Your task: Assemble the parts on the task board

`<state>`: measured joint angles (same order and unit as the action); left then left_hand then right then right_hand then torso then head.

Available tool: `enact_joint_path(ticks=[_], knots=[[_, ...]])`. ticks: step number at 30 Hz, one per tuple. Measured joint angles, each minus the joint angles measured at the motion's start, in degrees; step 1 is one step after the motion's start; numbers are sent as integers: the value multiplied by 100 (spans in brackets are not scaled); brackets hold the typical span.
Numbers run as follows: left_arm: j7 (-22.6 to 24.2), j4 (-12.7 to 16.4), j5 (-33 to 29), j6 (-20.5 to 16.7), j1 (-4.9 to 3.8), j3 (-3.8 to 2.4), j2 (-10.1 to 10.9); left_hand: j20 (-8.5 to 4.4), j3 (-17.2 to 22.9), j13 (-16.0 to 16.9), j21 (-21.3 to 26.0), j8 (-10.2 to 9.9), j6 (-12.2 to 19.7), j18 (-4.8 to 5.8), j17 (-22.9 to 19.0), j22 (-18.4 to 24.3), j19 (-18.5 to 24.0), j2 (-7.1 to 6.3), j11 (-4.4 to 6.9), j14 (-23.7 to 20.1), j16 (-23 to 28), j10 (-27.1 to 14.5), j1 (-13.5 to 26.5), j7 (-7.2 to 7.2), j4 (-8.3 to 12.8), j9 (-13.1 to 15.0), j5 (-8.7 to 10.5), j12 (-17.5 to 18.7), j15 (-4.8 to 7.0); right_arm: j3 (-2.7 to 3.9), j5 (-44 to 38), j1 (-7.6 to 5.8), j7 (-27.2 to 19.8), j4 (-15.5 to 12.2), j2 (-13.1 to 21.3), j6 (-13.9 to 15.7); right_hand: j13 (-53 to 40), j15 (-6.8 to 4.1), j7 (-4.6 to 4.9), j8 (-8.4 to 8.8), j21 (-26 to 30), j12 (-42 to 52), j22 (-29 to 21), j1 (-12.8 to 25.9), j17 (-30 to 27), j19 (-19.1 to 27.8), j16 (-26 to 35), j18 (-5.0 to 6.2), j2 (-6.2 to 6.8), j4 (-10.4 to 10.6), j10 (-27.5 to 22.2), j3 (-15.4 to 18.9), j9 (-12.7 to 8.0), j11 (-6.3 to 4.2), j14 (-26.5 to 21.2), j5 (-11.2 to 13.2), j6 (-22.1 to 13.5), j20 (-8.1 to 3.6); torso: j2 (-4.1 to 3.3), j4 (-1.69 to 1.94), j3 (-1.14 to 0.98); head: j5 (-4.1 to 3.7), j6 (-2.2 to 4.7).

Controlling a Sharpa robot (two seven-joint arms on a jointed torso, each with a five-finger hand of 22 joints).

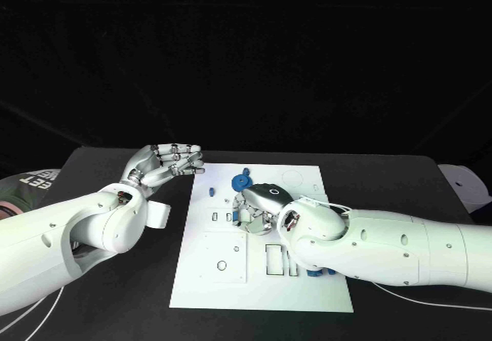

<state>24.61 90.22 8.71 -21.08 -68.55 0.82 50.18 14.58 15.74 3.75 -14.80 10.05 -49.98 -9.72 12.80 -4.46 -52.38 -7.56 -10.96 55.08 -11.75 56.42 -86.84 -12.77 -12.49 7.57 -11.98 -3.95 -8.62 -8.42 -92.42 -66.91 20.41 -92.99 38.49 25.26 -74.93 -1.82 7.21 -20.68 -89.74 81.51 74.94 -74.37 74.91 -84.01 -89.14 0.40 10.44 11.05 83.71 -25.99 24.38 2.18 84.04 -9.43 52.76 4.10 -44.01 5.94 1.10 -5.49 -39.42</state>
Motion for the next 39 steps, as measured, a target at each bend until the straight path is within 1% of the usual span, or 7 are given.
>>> enact_joint_path(ticks=[9,26,29,31,34,37,39], knots=[[-14,0,0,0,0,0,5,-1,0,0,0,0,0,0,4,0,-1,0,0,0,0,0,0,0,0,-5,0,0,0,0,-11,1,0,6,-5,1,0,101,136,180,0,-148,-1,101,0,0,0,0,144,17,-102,17,-115,102,-2,0,-221,85,-2,1,-1,-9,-3],[-40,-3,0,3,0,0,13,17,0,0,0,-20,0,0,6,6,17,-23,-21,0,0,-21,23,0,0,-7,0,0,0,-4,-17,5,-2,-4,-2,16,2,141,159,287,0,-281,-2,230,4,12,22,0,273,114,-193,190,-205,192,-2,48,-323,137,-2,3,-3,-18,4],[-44,-6,0,5,0,0,14,17,0,0,0,-20,0,0,6,6,17,-23,-21,0,0,-21,23,0,0,-12,0,0,0,-11,-19,13,2,-55,43,45,2,188,203,412,0,-339,-2,257,4,-10,22,0,300,189,-245,455,-252,244,-1,167,-508,177,-2,3,-4,-18,7],[-53,-9,0,6,0,0,14,17,0,0,0,-20,0,0,6,6,17,-23,-21,0,0,-21,23,0,0,-12,0,0,0,-12,-21,19,2,-107,95,92,2,196,244,464,0,-348,-2,214,4,0,22,0,262,300,-265,779,-286,264,-9,216,-592,228,-2,3,-4,-21,8],[-104,-23,27,21,0,0,15,14,7,0,-6,-19,0,1,31,6,14,-36,-18,14,0,-19,68,0,-7,-12,0,0,7,-5,-22,23,-20,-261,254,252,2,236,289,524,0,-387,-3,-10,4,-1,44,0,192,509,-305,1255,-339,305,-10,216,-718,229,2,4,-7,-21,5],[-197,-45,101,59,0,0,18,-45,-24,8,-95,-19,-33,0,106,-10,-135,-61,54,245,-75,119,275,6,-118,-8,0,-22,71,16,20,13,-139,-391,435,479,2,236,303,541,68,-391,-3,-115,3,20,48,0,95,553,-305,1376,-355,305,-10,107,-732,249,10,3,-7,-19,4],[-343,-67,222,115,0,0,16,-167,-119,80,-252,79,-250,1,269,-70,-441,43,164,663,-294,517,657,37,-342,48,21,-187,208,30,143,-18,-343,-467,580,680,2,236,291,531,194,-308,-3,-300,3,20,66,0,-15,519,-299,1334,-355,299,-10,-15,-720,249,16,3,-7,-32,21]])
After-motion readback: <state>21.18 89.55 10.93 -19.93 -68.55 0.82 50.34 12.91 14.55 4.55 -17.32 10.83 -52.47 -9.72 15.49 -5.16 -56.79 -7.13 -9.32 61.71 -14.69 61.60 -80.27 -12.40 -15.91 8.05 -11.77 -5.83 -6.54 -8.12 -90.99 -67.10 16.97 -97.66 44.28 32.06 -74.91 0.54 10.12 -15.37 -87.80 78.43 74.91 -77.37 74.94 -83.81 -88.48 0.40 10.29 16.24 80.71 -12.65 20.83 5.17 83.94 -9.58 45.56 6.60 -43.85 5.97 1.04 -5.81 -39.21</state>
